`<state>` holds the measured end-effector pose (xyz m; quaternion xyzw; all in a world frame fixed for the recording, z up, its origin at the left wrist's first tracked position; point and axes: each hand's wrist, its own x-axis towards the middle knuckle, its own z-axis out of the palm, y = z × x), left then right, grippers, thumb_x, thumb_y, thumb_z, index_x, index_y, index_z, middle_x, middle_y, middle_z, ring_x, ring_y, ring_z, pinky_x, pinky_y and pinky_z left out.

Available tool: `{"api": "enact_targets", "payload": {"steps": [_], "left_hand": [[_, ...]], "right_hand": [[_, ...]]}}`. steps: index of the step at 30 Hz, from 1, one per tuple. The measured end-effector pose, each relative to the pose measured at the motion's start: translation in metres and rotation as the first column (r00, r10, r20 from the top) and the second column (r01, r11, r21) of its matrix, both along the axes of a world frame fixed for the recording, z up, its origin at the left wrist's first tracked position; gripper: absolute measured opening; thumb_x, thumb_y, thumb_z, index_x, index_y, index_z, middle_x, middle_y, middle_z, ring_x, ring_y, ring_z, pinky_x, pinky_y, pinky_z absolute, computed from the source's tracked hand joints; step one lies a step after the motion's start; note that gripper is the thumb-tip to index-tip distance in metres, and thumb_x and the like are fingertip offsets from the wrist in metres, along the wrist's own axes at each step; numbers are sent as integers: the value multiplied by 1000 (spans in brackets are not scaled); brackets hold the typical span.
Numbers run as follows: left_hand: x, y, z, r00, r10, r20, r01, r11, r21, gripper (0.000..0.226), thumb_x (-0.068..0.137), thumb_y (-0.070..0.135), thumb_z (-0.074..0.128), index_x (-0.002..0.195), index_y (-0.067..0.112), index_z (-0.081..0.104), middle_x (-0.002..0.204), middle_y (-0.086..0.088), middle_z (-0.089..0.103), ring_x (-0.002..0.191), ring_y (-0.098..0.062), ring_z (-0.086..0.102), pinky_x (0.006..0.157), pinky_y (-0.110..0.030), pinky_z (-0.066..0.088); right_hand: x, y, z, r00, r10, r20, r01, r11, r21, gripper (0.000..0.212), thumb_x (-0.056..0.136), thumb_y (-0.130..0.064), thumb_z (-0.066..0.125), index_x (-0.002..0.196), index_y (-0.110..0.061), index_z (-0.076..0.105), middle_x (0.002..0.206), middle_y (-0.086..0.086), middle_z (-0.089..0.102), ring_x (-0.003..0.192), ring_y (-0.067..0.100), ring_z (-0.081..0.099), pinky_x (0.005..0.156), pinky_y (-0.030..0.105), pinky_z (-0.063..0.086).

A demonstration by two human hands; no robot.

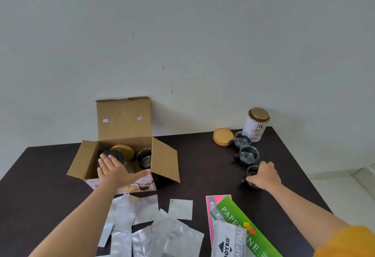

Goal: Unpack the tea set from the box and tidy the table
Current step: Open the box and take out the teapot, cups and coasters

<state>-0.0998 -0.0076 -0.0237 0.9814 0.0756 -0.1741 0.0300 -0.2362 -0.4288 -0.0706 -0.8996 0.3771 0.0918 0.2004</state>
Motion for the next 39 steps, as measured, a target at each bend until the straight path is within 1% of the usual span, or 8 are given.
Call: {"api": "enact_targets", "payload": {"steps": [12,16,18,21,26,31,35,39], "left_hand": [[0,2,-8,996,-7,90,7,1000,-2,152,39,100,27,146,-1,-11,155,-22,-14,144,-37,-6,118,-46,7],[-1,3,-8,995,-11,104,12,1000,-5,152,38,100,26,146,-1,-10,156,-21,-13,145,-37,-5,118,-46,8],[0,3,-6,996,-14,89,15,1000,-9,153,37,100,25,146,0,-11,156,-21,-14,144,-37,-7,117,-46,8],[1,3,-2,998,-24,55,24,1000,-4,154,36,101,23,146,0,-15,155,-21,-19,144,-38,-10,117,-46,6],[2,6,2,999,-32,-12,32,999,-35,158,32,103,25,143,0,-21,152,-21,-25,143,-38,-16,117,-47,3],[2,11,2,998,-57,-37,54,995,-81,160,32,104,26,141,-1,-25,150,-22,-30,141,-38,-21,117,-48,0],[8,18,2,992,-96,-77,89,992,-86,150,47,99,33,142,-2,-24,150,-23,-30,140,-38,-23,117,-47,-1],[19,32,5,969,-171,-176,156,983,-100,131,68,86,41,143,0,-23,150,-22,-30,141,-38,-22,116,-47,-2]], "right_hand": [[19,-8,-4,1000,2,23,-3,999,33,81,66,-35,82,128,-5,40,127,14,41,117,34,49,87,40,49],[20,-7,-1,1000,20,3,-20,999,26,91,65,-39,84,135,-7,35,131,15,40,121,34,46,91,41,47],[19,-4,2,999,39,-15,-39,998,-38,93,64,-45,83,135,-10,35,132,15,41,123,33,44,95,42,46],[21,13,10,992,121,20,-116,977,-178,84,68,-49,79,134,-13,40,131,13,43,122,31,44,99,40,43],[44,79,34,922,335,194,-295,933,-208,69,81,-43,69,137,-12,42,133,12,47,125,29,42,103,38,39],[75,180,59,822,412,394,-439,898,-25,58,89,-32,62,139,-13,41,135,5,43,129,22,39,97,35,45],[101,253,75,761,436,480,-522,851,54,51,89,-28,62,135,-12,46,130,5,47,115,20,53,93,32,48],[129,302,78,763,463,451,-545,836,65,48,87,-38,60,130,-21,49,129,-1,54,113,17,57,92,37,51]]}}
